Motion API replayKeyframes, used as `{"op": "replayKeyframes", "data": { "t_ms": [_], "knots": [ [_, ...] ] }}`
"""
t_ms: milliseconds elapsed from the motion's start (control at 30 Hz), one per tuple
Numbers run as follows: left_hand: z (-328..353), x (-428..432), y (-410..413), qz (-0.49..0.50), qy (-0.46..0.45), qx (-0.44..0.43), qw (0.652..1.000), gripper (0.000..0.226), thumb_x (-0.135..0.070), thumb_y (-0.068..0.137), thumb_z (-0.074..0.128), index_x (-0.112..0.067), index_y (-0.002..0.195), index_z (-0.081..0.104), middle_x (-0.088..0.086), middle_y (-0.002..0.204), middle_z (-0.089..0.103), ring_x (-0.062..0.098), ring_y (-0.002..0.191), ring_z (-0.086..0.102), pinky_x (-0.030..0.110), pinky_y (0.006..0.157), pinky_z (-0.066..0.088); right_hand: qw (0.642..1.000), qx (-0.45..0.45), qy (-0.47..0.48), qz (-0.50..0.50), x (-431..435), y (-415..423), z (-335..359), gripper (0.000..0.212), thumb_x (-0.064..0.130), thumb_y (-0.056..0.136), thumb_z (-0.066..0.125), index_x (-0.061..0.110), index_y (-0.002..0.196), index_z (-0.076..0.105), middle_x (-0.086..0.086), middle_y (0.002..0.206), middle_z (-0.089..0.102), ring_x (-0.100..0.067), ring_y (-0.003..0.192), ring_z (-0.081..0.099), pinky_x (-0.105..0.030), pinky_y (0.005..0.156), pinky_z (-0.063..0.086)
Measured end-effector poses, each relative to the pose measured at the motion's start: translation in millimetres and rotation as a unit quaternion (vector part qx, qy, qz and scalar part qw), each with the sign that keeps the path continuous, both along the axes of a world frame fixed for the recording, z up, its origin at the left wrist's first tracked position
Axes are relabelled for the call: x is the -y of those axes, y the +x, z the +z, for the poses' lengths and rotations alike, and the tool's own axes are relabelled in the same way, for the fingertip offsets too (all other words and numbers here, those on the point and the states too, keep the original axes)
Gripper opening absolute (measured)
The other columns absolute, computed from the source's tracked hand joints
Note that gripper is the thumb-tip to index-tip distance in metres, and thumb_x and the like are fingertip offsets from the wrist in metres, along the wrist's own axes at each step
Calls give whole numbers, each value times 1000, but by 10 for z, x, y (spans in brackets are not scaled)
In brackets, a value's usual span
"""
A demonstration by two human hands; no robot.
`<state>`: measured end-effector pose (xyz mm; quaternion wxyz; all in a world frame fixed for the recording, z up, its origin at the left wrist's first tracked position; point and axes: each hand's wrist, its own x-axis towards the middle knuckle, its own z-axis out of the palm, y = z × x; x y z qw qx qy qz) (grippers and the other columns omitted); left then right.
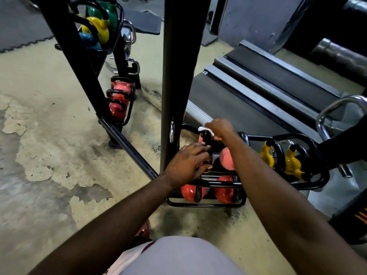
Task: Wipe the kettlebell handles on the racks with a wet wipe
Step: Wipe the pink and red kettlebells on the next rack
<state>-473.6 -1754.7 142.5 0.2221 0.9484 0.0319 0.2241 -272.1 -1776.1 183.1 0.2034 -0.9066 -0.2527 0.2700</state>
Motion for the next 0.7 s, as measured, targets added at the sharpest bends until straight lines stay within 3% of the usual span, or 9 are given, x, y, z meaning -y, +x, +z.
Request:
{"op": "replayKeyframes", "data": {
  "t_ms": [67, 167, 233, 267, 333, 400, 467, 567, 700],
  "knots": [
    [-1, 34, -1, -6, 5, 3, 1000, 25, -36, 92, 63, -20, 111, 66, 3, 130, 59, 21, 126, 50, 42, 98, 47, 976, 119, -99, 153, -133, -45, 107, 23, 44, 84, 67, 20, 83, 65, 0, 82, 62, -19, 76, 58, -28, 65, 46],
    [13, 51, 14, 0, 4, 13, 1000, 24, -36, 93, 62, -21, 111, 67, 3, 130, 59, 22, 122, 52, 40, 94, 48, 900, 219, -188, 326, -261, -224, 234, 16, 35, 76, 67, 25, 89, 68, -1, 87, 63, -22, 79, 56, -30, 67, 48],
    [18, 45, 9, 8, 4, 16, 1000, 24, -36, 92, 63, -22, 111, 67, 3, 132, 59, 21, 123, 52, 40, 95, 47, 870, 262, -214, 359, -271, -315, 284, 13, 31, 76, 64, 25, 87, 66, 1, 82, 56, -23, 80, 55, -31, 66, 49],
    [18, 50, 8, 9, 5, 15, 1000, 23, -36, 92, 62, -22, 110, 67, 3, 131, 59, 21, 123, 52, 40, 95, 47, 877, 261, -207, 347, -237, -309, 311, 16, 32, 77, 64, 24, 91, 68, 1, 82, 57, -23, 81, 56, -31, 65, 48],
    [22, 69, 2, 8, 4, 9, 1000, 23, -36, 92, 62, -22, 110, 66, 2, 130, 59, 20, 124, 51, 41, 96, 47, 935, 188, -140, 267, -111, -180, 311, 21, 35, 83, 66, 19, 98, 70, -1, 90, 63, -21, 85, 60, -32, 70, 52],
    [9, 66, -26, 8, -4, 6, 1000, 24, -34, 91, 64, -20, 110, 66, 3, 131, 59, 20, 127, 50, 41, 100, 46, 995, 6, 11, 95, 76, -81, 232, 14, 31, 89, 68, 17, 90, 69, -5, 90, 63, -20, 84, 61, -38, 79, 56],
    [-18, 31, -72, 13, -17, 13, 1000, 26, -34, 89, 68, -18, 109, 68, 5, 132, 61, 21, 128, 50, 41, 102, 46, 969, -179, 137, -98, 246, -185, 129, 13, 23, 93, 63, 18, 82, 63, -9, 81, 59, -20, 71, 58, -36, 71, 56],
    [-27, 12, -64, 21, -26, 12, 999, 27, -34, 88, 69, -18, 109, 69, 4, 132, 61, 21, 129, 50, 43, 102, 47, 896, -340, 210, -191, 430, -422, 25, 23, 18, 99, 46, 16, 85, 64, -1, 65, 64, -13, 51, 57, -23, 53, 46],
    [-18, 85, 14, 8, -31, 7, 999, 28, -35, 88, 68, -18, 110, 69, 4, 133, 61, 21, 130, 50, 44, 101, 47, 829, -404, 286, -260, 671, -586, 42, 24, 16, 100, 45, 13, 90, 66, -1, 68, 72, -12, 59, 64, -25, 55, 50]
  ]
}}
